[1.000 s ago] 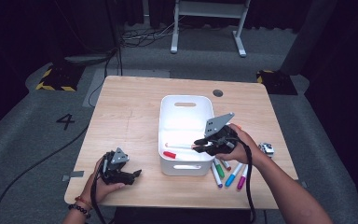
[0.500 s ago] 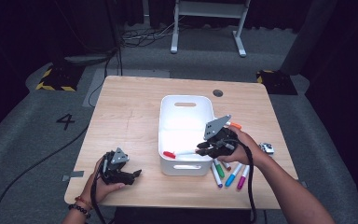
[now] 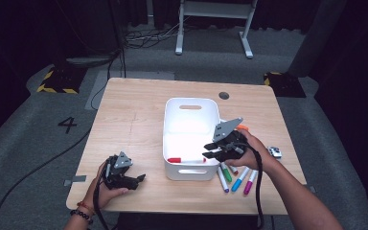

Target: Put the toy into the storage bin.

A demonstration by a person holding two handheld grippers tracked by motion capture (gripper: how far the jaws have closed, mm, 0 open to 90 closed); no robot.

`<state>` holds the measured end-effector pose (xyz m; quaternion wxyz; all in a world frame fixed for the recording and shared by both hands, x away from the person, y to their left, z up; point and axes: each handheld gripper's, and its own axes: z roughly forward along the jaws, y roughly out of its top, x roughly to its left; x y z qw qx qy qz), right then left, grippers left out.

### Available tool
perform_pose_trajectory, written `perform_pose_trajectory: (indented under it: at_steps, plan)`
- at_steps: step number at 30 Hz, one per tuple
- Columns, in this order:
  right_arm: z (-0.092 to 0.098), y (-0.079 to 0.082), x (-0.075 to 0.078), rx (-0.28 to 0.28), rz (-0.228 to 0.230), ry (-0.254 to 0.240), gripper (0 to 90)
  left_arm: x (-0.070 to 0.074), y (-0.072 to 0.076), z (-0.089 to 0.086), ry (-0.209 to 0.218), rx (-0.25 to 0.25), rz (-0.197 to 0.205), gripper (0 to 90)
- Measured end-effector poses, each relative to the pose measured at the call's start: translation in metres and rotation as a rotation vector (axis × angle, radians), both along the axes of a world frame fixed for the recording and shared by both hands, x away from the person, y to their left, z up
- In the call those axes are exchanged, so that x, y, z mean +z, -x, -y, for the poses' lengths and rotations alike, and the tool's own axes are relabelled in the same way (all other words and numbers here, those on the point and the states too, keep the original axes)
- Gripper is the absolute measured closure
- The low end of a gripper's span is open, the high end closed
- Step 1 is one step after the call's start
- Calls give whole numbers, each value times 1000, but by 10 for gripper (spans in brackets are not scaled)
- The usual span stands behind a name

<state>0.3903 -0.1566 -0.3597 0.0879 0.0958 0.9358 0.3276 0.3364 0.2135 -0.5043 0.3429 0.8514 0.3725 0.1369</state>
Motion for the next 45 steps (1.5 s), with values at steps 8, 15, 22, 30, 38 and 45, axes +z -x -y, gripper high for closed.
perform_pose_trajectory:
  at_steps: [8,15,22,30,38,45]
  plan:
    - [37,16,19,-98,78,-127,594,0,0,0,1,5,0,160]
    - [85,38,20,-216,129,-207,566,0,0,0,1,5,-1,160]
    - [127,60,-19,-350,126,-196,517,0,1,0,3,8,-2,161]
    - [150,74,-82,-522,82,-160,439,0,1,0,4,8,-3,161]
    - [148,75,-113,-608,61,-115,379,0,1,0,3,8,-2,161]
    - [156,82,-122,-640,49,-104,373,0,1,0,3,8,-2,161]
